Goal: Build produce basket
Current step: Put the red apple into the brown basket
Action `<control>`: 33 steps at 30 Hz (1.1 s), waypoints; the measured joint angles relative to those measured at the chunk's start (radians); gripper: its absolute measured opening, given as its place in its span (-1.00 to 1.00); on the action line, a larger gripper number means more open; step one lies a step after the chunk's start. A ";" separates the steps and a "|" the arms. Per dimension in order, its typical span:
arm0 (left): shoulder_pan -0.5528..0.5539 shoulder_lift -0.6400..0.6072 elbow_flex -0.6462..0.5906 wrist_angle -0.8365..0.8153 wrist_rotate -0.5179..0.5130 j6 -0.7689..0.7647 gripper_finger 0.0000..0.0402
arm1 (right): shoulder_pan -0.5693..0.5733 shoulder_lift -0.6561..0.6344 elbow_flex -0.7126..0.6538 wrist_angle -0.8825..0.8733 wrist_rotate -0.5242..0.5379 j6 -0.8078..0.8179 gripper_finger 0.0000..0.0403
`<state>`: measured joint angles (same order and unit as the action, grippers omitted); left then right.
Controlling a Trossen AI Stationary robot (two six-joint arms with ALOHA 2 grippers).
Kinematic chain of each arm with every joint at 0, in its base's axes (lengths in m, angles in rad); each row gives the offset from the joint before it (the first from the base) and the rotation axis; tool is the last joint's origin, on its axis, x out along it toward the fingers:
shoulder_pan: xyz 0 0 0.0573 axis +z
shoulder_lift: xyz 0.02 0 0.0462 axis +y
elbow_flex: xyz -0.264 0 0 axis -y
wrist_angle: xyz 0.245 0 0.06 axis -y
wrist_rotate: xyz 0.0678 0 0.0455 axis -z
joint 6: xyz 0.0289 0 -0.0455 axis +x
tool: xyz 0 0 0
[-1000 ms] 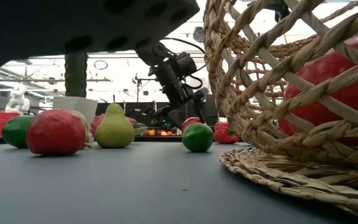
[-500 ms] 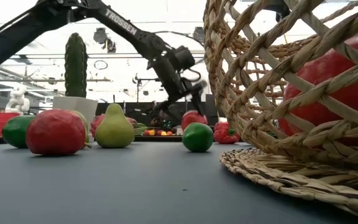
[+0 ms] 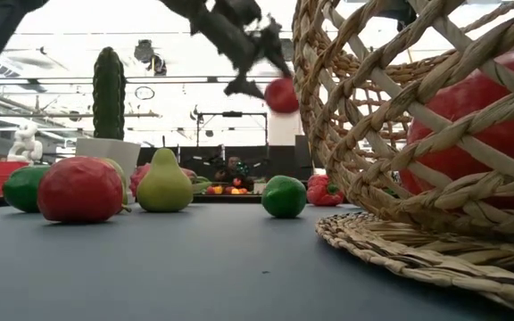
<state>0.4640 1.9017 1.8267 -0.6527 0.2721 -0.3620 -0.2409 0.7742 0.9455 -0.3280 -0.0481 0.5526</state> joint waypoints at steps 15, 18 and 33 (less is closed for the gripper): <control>-0.174 -0.241 0.002 -0.015 0.130 -0.051 0.76 | 0.052 0.034 0.152 0.056 -0.083 -0.164 -0.02; -0.198 -0.255 0.002 0.035 0.218 -0.071 0.76 | 0.086 0.116 0.294 -0.015 -0.077 -0.218 0.20; -0.269 -0.265 0.002 0.212 0.508 -0.172 0.76 | 0.259 0.499 0.784 -0.208 -0.212 -0.446 0.89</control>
<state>0.1947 1.6371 1.8286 -0.4404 0.7802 -0.5338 0.0185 1.2734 1.7293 -0.5358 -0.2604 0.1065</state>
